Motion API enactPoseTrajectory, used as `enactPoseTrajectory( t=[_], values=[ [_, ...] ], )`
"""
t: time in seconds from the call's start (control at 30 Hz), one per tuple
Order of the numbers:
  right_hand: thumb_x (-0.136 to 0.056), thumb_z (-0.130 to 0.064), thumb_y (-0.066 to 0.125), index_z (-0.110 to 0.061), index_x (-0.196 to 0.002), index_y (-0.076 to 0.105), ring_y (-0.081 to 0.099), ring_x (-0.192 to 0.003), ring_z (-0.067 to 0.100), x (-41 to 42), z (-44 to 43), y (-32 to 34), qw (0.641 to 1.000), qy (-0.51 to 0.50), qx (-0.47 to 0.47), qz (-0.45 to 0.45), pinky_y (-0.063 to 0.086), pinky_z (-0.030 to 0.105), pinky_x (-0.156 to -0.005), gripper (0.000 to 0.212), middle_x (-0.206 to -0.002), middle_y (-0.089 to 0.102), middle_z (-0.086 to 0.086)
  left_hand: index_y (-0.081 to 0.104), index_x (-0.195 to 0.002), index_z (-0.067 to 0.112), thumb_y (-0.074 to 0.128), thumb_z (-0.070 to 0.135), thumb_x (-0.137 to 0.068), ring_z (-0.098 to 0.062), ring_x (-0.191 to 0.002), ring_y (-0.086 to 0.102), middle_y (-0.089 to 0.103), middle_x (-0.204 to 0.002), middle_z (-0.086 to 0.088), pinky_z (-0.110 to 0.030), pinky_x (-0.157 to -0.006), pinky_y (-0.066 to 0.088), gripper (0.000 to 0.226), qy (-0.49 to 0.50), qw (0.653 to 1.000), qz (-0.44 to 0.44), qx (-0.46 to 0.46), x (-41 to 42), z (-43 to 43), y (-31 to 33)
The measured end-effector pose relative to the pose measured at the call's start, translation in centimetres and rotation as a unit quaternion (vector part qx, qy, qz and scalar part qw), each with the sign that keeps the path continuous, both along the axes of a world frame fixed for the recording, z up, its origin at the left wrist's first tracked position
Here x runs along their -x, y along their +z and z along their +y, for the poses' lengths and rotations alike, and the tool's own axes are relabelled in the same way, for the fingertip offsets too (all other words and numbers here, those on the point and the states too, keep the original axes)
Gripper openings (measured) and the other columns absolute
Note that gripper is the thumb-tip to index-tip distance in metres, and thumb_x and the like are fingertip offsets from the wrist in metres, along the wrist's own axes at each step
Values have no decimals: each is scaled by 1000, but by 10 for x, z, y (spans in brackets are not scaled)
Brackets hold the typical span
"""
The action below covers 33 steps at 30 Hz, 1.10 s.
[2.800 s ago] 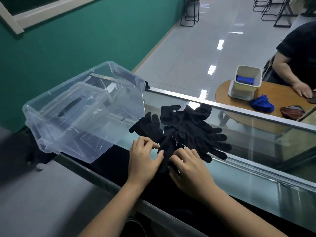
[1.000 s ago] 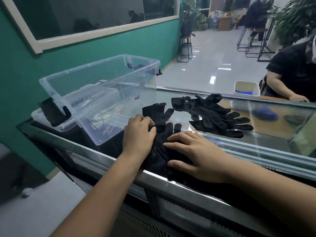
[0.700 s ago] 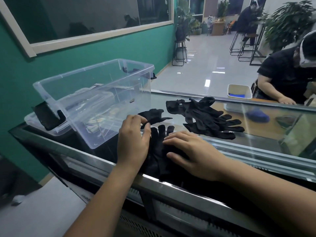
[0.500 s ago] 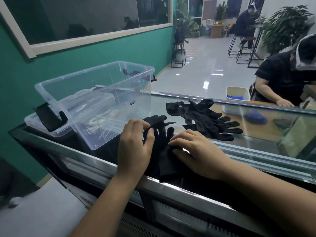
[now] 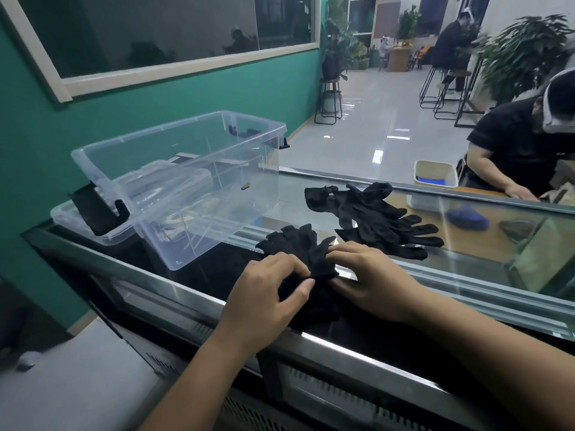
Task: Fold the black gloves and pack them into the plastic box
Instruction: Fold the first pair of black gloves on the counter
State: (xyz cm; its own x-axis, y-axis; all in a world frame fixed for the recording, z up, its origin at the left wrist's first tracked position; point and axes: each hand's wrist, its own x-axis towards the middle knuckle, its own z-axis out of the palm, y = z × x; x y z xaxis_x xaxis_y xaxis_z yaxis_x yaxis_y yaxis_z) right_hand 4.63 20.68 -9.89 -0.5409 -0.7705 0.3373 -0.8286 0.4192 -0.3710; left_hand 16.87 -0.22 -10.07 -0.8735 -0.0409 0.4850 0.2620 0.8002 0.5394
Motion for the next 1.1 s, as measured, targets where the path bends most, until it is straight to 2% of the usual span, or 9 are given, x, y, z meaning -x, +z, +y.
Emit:
enactPoseTrajectory(
  t=[0.2, 0.3, 0.43, 0.53, 0.63, 0.73, 0.8, 0.9, 1.1],
  values=[
    [-93, -8, 70, -19, -102, 71, 65, -91, 1, 2, 4, 4, 998, -16, 59, -17, 48, 20, -81, 14, -96, 69, -16, 67, -99, 34, 68, 37, -99, -18, -94, 73, 73, -103, 16, -41, -87, 57, 3, -59, 996, -57, -18, 2, -5, 2],
    [-90, -1, 72, -16, -102, 73, 62, -90, -11, 3, 6, 2, 996, -37, 76, -23, 42, 8, -80, 19, -94, 69, -18, 66, -95, 36, 69, 39, -96, -13, -103, 71, 72, -106, 18, -41, -97, 54, 5, -57, 996, -67, -6, 2, -5, 1],
    [-90, 5, 72, -16, -102, 74, 61, -91, -20, 4, 5, 1, 993, -50, 95, -44, 40, 2, -81, 24, -92, 63, -36, 67, -91, 37, 74, 41, -95, -8, -109, 68, 71, -106, 20, -40, -103, 50, 9, -53, 996, -66, -14, 1, -5, 0],
    [-95, -1, 71, -18, -106, 75, 68, -97, -10, 6, 5, 2, 991, -58, 110, -55, 47, 9, -83, 20, -96, 73, -25, 73, -89, 34, 73, 48, -95, -11, -112, 68, 72, -107, 19, -41, -101, 52, 15, -64, 995, -71, -34, 0, -4, 1],
    [-99, -7, 68, -20, -114, 71, 72, -105, -1, 8, 5, 0, 983, -94, 139, -71, 54, 15, -91, 20, -107, 77, -14, 78, -93, 31, 75, 39, -100, -14, -112, 70, 71, -108, 16, -41, -97, 57, 11, -70, 994, -53, -65, 0, -4, 2],
    [-102, -16, 66, -23, -119, 67, 69, -107, -2, 5, 4, 0, 979, -109, 168, -47, 55, 19, -93, 19, -116, 71, -15, 76, -103, 36, 75, 42, -99, -10, -121, 63, 65, -115, 20, -38, -105, 52, 7, 5, 999, -24, -43, 3, -6, 0],
    [-104, -28, 65, -24, -125, 67, 66, -114, 2, 2, 3, 0, 983, -89, 161, -22, 54, 24, -98, 21, -128, 65, -14, 73, -113, 41, 74, 51, -96, -1, -128, 52, 57, -125, 25, -37, -111, 44, 19, 76, 996, -37, 1, 7, -6, -2],
    [-104, -45, 64, -28, -131, 69, 56, -134, 6, -1, 4, 1, 995, -23, 91, -17, 47, 28, -110, 33, -142, 60, -11, 70, -119, 42, 72, 62, -91, -4, -131, 48, 51, -135, 25, -35, -110, 41, 35, 134, 988, -69, 29, 11, -6, -5],
    [-96, -63, 66, -34, -133, 69, 47, -141, 8, -5, 4, 1, 999, 20, 1, 30, 44, 39, -113, 46, -146, 56, -12, 53, -95, 34, 76, 68, -81, -9, -103, 55, 57, -101, 19, -32, -87, 44, 42, 176, 977, -118, -11, 15, -5, -1]
  ],
)
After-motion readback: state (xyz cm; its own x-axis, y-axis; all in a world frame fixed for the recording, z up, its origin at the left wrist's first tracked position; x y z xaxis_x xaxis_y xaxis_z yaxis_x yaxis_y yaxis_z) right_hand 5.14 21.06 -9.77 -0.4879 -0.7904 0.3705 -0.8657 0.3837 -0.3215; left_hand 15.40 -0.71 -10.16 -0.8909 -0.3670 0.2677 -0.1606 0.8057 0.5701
